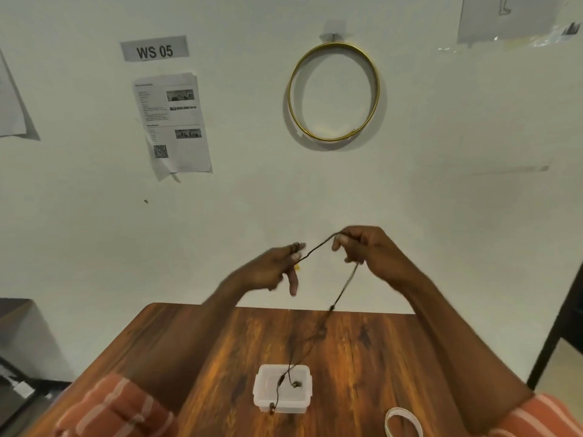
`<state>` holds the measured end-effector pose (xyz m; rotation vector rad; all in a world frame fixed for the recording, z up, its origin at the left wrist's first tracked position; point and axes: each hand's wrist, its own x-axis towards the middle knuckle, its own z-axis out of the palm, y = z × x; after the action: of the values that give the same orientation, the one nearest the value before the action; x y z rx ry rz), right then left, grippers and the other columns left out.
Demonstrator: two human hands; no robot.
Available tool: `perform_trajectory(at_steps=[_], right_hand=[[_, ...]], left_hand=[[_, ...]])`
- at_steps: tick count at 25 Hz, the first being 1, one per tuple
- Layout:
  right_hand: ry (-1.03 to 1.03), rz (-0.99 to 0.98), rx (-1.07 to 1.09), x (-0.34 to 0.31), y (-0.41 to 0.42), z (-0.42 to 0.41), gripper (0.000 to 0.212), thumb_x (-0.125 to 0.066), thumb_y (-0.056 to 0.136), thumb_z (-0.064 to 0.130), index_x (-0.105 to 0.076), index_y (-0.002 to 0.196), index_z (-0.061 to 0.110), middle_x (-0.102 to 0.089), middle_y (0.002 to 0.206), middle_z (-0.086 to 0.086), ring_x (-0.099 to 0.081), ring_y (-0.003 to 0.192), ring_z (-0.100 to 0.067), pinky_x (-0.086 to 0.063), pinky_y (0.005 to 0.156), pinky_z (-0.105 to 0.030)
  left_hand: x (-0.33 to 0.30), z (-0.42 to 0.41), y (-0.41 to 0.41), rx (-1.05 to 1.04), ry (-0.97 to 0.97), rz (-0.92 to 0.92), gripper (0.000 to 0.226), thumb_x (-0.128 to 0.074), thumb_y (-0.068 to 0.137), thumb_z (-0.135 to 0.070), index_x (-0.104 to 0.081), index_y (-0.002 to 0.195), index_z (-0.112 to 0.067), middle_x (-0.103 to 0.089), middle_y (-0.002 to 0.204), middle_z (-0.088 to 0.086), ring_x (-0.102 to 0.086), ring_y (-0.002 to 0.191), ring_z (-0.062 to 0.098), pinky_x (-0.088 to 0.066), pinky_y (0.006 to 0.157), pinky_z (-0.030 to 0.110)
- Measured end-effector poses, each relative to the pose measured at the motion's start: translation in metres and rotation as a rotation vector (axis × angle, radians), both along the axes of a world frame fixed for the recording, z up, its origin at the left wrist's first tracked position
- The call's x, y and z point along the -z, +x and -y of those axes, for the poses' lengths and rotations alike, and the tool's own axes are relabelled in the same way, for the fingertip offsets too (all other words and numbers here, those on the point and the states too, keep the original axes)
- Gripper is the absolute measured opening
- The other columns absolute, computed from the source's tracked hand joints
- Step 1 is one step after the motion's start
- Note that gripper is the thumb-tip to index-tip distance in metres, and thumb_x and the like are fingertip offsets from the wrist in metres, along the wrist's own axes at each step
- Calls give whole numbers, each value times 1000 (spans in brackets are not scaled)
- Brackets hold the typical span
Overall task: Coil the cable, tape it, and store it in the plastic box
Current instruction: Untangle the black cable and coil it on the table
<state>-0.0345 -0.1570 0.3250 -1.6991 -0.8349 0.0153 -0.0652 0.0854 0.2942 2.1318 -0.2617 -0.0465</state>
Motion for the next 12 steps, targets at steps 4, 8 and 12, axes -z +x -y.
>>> perform_trajectory(at_steps=[4,8,12], right_hand=[[125,-130,-48,-5,27,-15,29,-48,101,26,-64,82,13,-35,57,3,-32,50,-11,-37,53,-27],[191,-280,-65,27,37,-37,30,-50,99,38,-63,78,21,-38,64,-8,-28,54,-13,-32,51,-26],[88,-276,-111,69,4,-49,28,-50,99,33,-69,88,15,-41,56,5,-35,53,-15,-42,55,-28]], left_hand=[[27,34,-24,280,-692,-189,61,-23,104,-45,-59,130,-3,-43,47,1,-27,35,6,-18,41,25],[-4,49,-35,400,-1139,-112,45,-34,100,-40,-62,106,-5,-39,43,-8,-29,32,2,-21,37,19],[-71,40,-17,96,-1305,181,29,-34,106,-29,-55,109,-10,-45,46,-7,-46,35,5,-38,38,16]])
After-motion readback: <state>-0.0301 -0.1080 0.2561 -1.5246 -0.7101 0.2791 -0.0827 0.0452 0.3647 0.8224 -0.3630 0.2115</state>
